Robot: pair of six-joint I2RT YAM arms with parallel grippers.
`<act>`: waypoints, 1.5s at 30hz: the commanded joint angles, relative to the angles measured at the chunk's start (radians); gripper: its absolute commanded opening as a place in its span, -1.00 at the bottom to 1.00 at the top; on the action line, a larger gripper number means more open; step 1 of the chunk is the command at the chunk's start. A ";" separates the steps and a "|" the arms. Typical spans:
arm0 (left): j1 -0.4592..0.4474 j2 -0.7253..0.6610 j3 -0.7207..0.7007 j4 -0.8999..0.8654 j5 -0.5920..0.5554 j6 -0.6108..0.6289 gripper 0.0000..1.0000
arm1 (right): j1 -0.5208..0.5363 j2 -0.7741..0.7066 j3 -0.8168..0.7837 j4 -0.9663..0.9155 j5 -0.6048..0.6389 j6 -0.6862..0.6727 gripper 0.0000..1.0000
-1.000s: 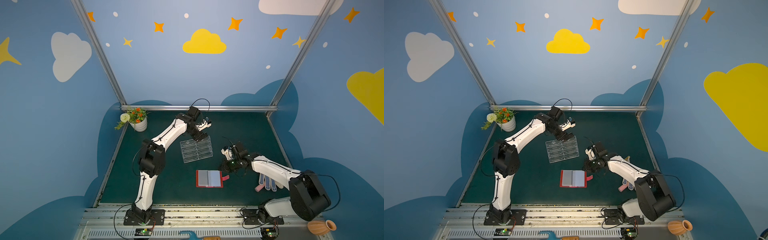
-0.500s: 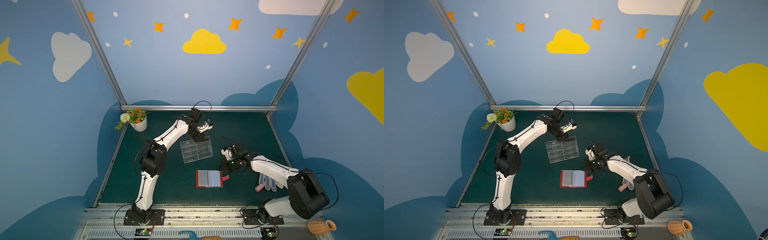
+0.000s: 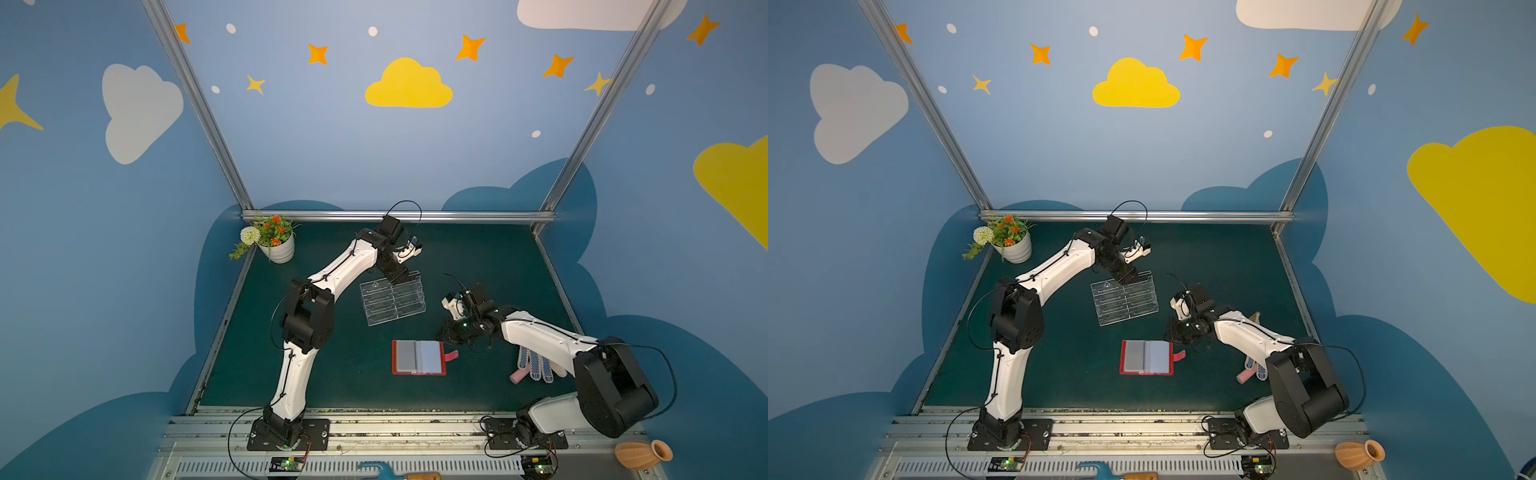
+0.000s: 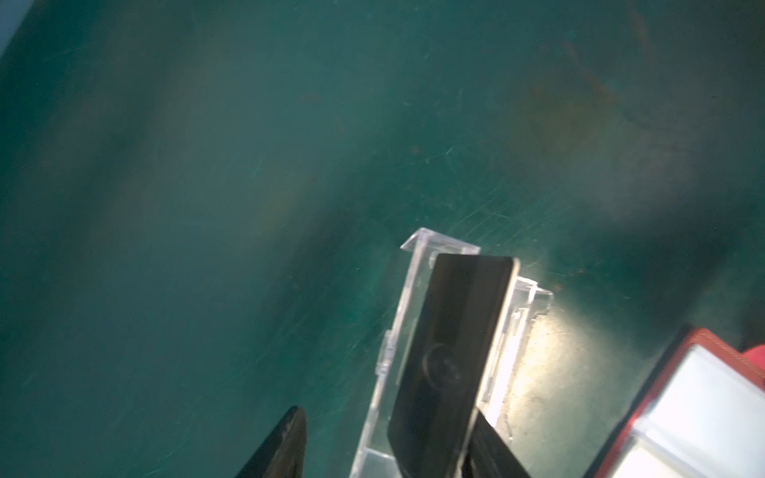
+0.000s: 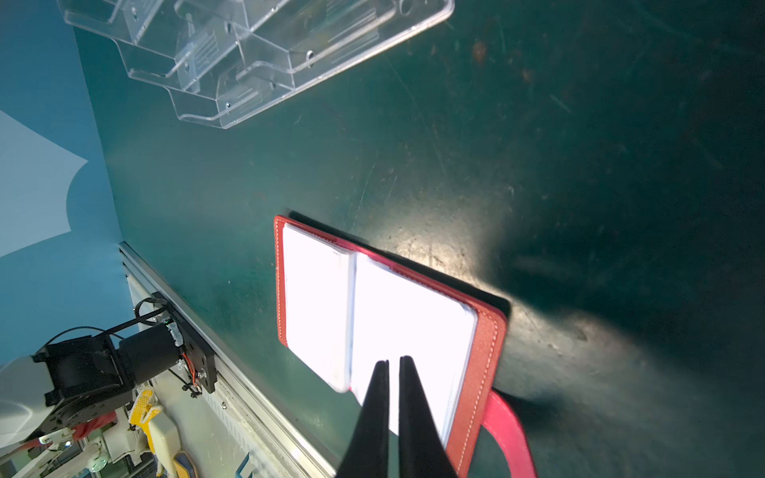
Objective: Take the credit cards out of the card holder
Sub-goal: Place the credit card in the storage box, then pick up the card holder at the bottom-center of the table.
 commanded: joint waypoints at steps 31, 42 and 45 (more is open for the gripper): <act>-0.015 -0.765 -0.730 0.574 0.037 -0.970 0.85 | 0.036 -0.362 -0.075 -0.086 0.068 0.071 0.47; -0.085 -1.159 -1.389 0.734 0.067 -1.423 0.88 | 0.148 -0.259 -0.103 -0.063 0.124 0.128 0.03; -0.139 -1.131 -1.456 0.770 0.081 -1.480 0.83 | 0.161 -0.201 -0.117 -0.026 0.138 0.152 -0.24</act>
